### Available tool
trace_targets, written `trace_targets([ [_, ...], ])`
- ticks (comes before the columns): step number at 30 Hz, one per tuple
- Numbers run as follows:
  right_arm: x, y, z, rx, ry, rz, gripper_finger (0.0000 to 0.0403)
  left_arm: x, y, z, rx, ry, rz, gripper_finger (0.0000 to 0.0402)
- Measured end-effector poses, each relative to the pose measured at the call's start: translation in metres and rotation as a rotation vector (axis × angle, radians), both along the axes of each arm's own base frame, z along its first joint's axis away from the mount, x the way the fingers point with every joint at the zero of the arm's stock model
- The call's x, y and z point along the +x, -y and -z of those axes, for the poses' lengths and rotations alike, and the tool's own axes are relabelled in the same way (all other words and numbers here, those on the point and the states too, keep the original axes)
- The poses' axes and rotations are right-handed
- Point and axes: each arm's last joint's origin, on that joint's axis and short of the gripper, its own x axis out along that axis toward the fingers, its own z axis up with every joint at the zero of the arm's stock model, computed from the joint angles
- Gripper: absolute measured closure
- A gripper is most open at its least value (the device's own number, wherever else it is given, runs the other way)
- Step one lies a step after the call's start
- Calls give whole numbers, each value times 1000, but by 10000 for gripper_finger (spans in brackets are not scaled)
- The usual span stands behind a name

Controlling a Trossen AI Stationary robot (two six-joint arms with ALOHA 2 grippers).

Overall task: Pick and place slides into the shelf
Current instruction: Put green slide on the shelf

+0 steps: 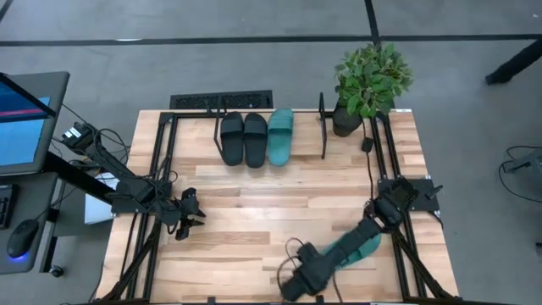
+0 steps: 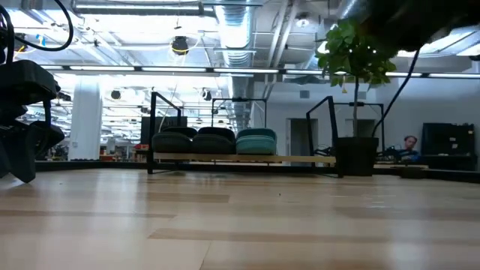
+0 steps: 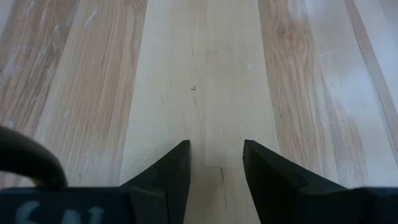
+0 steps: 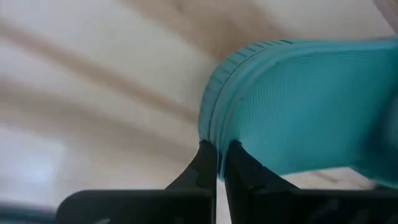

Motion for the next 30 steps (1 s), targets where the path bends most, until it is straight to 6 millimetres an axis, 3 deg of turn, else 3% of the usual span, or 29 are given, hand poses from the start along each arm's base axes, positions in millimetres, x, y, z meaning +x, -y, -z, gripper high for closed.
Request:
trace_targets([
  [5, -24, -25, -14, -4, -34, -75, 402, 0, 0, 0, 0, 0, 0, 267],
  [10, -32, -40, -30, 41, 3, -171, 402, 0, 0, 0, 0, 0, 0, 267],
  [17, -26, -43, -50, 92, 98, -321, 402, 0, 0, 0, 0, 0, 0, 267],
  [30, -1, -29, -86, 112, 287, -681, 402, 0, 0, 0, 0, 0, 0, 267],
])
